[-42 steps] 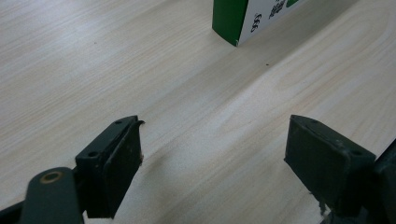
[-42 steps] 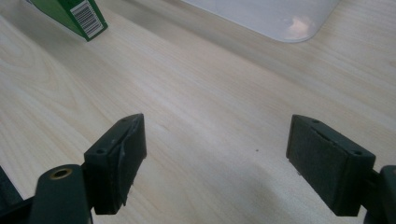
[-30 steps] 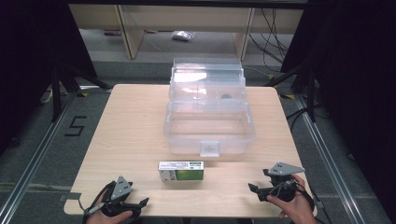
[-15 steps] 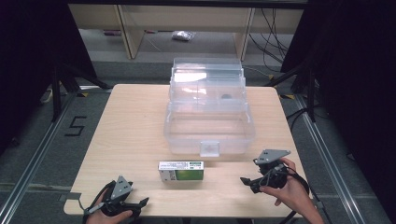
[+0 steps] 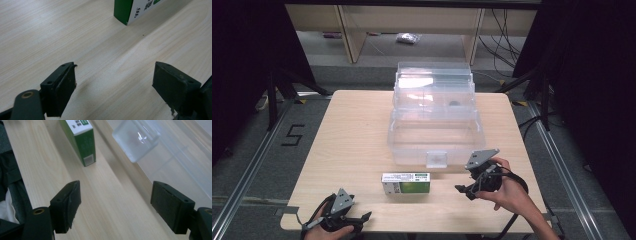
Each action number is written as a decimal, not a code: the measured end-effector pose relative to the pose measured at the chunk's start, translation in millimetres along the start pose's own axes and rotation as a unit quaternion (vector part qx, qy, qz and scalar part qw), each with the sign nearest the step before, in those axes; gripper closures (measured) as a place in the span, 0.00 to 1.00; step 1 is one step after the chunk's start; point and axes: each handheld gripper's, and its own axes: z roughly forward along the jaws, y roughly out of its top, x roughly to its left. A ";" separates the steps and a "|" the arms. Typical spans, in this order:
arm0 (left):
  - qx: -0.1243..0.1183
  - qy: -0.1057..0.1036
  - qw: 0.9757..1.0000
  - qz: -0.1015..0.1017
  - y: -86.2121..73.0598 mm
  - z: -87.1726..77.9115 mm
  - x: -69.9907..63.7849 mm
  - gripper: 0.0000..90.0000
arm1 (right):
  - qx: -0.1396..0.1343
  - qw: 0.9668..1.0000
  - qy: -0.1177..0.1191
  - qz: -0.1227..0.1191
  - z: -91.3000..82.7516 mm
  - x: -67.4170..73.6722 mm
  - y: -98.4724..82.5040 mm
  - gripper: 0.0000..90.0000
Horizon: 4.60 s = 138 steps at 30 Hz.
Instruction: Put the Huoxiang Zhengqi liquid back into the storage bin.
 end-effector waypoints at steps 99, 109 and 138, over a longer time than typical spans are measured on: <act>-0.007 -0.002 1.000 0.004 1.0 -2.5 -1.8 0.20 | 0.170 0.964 0.077 -0.191 100.9 66.7 141.1 0.40; -0.006 -0.004 1.000 0.007 1.3 -3.0 -1.9 0.20 | 0.184 0.960 0.076 -0.195 114.9 62.5 142.7 0.42; -0.004 -0.002 1.000 0.011 1.1 -2.7 -1.8 0.20 | 0.233 0.948 0.084 -0.201 135.6 62.7 144.2 0.55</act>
